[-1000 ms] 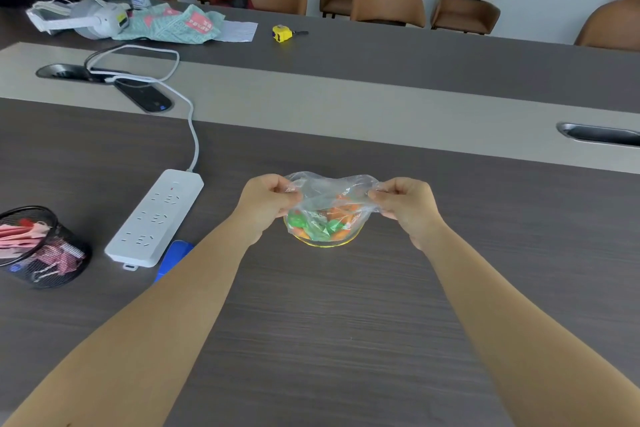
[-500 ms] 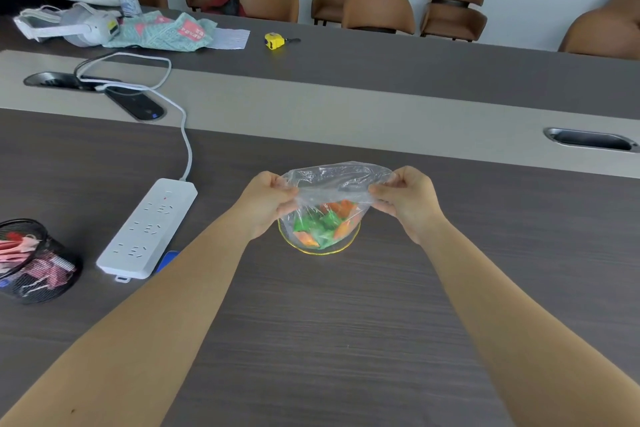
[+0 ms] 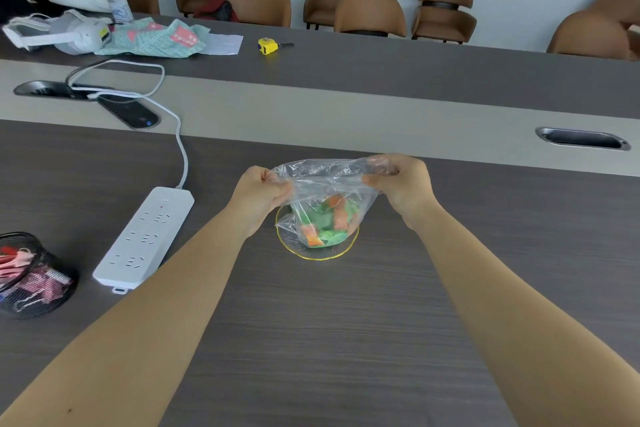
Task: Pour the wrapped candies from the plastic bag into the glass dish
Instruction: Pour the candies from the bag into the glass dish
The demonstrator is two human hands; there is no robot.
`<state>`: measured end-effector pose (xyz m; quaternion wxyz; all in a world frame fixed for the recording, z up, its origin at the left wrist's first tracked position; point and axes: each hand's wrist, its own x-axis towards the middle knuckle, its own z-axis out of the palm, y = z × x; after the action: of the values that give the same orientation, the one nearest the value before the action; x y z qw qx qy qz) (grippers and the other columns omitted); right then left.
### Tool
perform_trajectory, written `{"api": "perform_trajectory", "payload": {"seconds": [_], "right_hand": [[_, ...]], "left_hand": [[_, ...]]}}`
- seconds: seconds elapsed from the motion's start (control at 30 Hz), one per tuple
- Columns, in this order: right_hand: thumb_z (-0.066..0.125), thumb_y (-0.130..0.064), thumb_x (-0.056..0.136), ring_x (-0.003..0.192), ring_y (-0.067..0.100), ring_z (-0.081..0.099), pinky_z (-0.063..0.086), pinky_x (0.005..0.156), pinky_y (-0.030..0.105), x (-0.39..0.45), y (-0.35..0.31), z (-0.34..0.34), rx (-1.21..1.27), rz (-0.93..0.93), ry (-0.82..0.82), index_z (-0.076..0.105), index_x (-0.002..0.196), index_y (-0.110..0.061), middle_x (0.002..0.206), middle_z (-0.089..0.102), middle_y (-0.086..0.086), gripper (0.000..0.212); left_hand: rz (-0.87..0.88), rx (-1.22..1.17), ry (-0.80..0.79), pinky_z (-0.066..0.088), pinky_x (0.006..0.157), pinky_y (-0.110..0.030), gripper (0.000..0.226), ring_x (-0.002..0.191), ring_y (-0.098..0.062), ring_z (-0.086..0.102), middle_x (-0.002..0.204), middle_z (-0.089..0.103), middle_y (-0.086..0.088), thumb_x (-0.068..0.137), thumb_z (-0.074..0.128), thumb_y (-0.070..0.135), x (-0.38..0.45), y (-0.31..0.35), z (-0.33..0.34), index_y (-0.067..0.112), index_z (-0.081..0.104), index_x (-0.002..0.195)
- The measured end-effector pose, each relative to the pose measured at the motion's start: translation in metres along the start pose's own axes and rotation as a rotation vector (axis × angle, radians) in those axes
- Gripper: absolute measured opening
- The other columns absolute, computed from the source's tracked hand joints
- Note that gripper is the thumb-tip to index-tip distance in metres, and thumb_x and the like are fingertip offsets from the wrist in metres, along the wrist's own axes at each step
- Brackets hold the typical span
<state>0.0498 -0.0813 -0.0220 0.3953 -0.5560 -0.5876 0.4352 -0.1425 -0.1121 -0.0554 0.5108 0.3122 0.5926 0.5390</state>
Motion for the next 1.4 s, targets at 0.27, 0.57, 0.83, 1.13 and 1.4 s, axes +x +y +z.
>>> {"api": "perform_trajectory", "payload": {"seconds": [0.27, 0.57, 0.83, 1.13, 1.4], "right_hand": [[0.062, -0.019, 0.081, 0.077, 0.021, 0.052, 0.052, 0.073, 0.04, 0.002, 0.005, 0.001, -0.185, 0.208, -0.086, 0.061, 0.092, 0.008, 0.08, 0.056, 0.012, 0.029], [0.062, -0.003, 0.08, 0.091, 0.028, 0.059, 0.054, 0.088, 0.047, 0.002, -0.006, 0.006, 0.135, 0.163, -0.038, 0.05, 0.07, -0.007, 0.089, 0.056, 0.015, 0.016], [0.061, 0.002, 0.075, 0.084, 0.025, 0.051, 0.048, 0.095, 0.056, 0.007, -0.014, 0.005, 0.076, 0.047, 0.0, 0.043, 0.061, -0.017, 0.079, 0.051, 0.01, 0.029], [0.056, 0.006, 0.077, 0.07, 0.02, 0.05, 0.043, 0.066, 0.024, 0.006, -0.023, 0.003, 0.129, -0.037, 0.004, 0.047, 0.065, -0.019, 0.069, 0.051, 0.002, 0.03], [0.057, 0.003, 0.079, 0.088, 0.022, 0.055, 0.051, 0.078, 0.027, -0.006, -0.036, -0.013, 0.187, -0.135, -0.013, 0.053, 0.071, -0.02, 0.092, 0.055, 0.012, 0.025]], "left_hand": [[0.028, 0.028, 0.019, 0.054, 0.071, -0.024, 0.034, 0.078, -0.009, 0.057, 0.079, 0.049, -0.005, 0.083, 0.053, -0.007, -0.001, 0.008, -0.004, 0.014, 0.032, 0.066], [0.078, 0.055, 0.026, 0.05, 0.072, -0.026, 0.033, 0.072, -0.016, 0.055, 0.074, 0.047, -0.006, 0.083, 0.053, -0.007, -0.002, 0.019, -0.008, 0.014, 0.032, 0.067], [0.152, 0.206, 0.168, 0.042, 0.064, -0.021, 0.034, 0.078, -0.017, 0.047, 0.071, 0.044, 0.001, 0.077, 0.061, 0.002, 0.004, 0.03, 0.001, 0.018, 0.034, 0.064], [0.281, 0.267, 0.148, 0.032, 0.059, -0.019, 0.038, 0.067, -0.01, 0.035, 0.07, 0.035, 0.004, 0.078, 0.061, 0.005, 0.004, 0.046, 0.001, 0.02, 0.03, 0.063], [0.459, 0.179, 0.136, 0.04, 0.047, -0.003, 0.039, 0.065, -0.007, 0.044, 0.072, 0.044, 0.003, 0.079, 0.061, -0.001, -0.021, 0.06, 0.009, 0.022, 0.033, 0.066]]}}
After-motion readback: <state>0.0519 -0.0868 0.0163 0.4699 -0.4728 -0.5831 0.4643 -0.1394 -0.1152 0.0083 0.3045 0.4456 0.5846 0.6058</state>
